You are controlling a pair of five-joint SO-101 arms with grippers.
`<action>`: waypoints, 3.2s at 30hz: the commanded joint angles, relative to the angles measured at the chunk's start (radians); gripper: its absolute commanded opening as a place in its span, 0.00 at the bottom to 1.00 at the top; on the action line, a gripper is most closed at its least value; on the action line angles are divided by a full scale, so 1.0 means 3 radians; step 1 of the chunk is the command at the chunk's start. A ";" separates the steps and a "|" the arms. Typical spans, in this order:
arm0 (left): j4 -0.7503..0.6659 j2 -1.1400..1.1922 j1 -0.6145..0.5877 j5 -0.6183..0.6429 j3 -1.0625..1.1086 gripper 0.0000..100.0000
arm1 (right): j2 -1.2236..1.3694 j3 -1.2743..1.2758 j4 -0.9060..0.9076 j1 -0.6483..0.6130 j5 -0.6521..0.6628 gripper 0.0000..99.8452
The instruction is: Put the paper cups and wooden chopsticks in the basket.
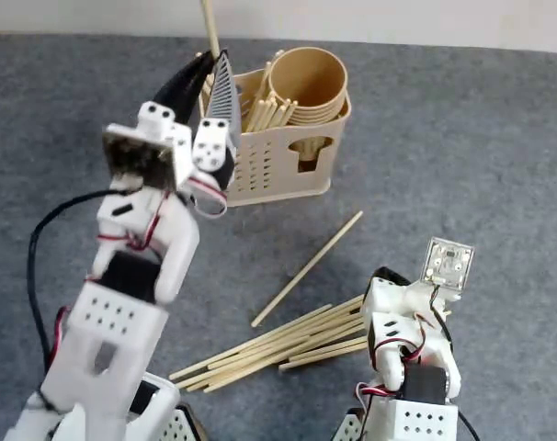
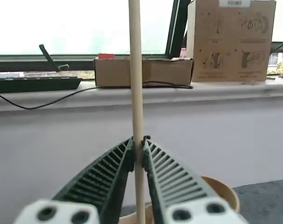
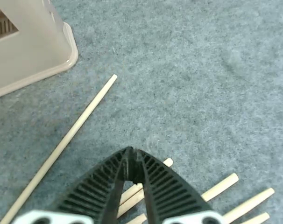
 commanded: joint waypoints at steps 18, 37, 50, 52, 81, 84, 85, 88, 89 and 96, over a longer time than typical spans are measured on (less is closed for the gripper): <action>-0.0256 0.0964 -0.0069 0.0020 -0.0391 0.02 | -0.0059 0.0458 -0.0079 0.0033 0.0031 0.01; 0.0491 0.0754 -0.0049 0.0015 -0.0458 0.08 | -0.0059 0.0458 -0.0079 0.0033 0.0031 0.01; 0.1427 -0.0146 0.0478 0.0015 -0.0064 0.05 | -0.0059 0.0458 -0.0079 0.0033 0.0031 0.01; 0.1672 -0.0146 0.0575 0.0010 -0.0069 0.05 | -0.0059 0.0458 -0.0079 0.0033 0.0031 0.01; 0.2470 0.0407 0.1256 -0.0240 0.0468 0.06 | -0.0054 0.0458 -0.0069 0.0033 0.0031 0.01; 0.2475 0.0918 0.1256 -0.0245 0.0187 0.06 | -0.0054 0.0458 -0.0069 0.0033 0.0031 0.01; 0.2475 0.1092 0.1256 -0.0245 0.0090 0.06 | -0.0054 0.0458 -0.0069 0.0033 0.0031 0.01; 0.2481 0.1532 0.1261 -0.0245 -0.0176 0.06 | -0.0054 0.0458 -0.0069 0.0033 0.0031 0.01; 0.2501 0.1649 0.1261 -0.0245 -0.0258 0.06 | -0.0054 0.0458 -0.0069 0.0033 0.0031 0.01; 0.2854 0.2217 0.1261 -0.0225 -0.0816 0.13 | -0.0054 0.0458 -0.0069 0.0033 0.0031 0.01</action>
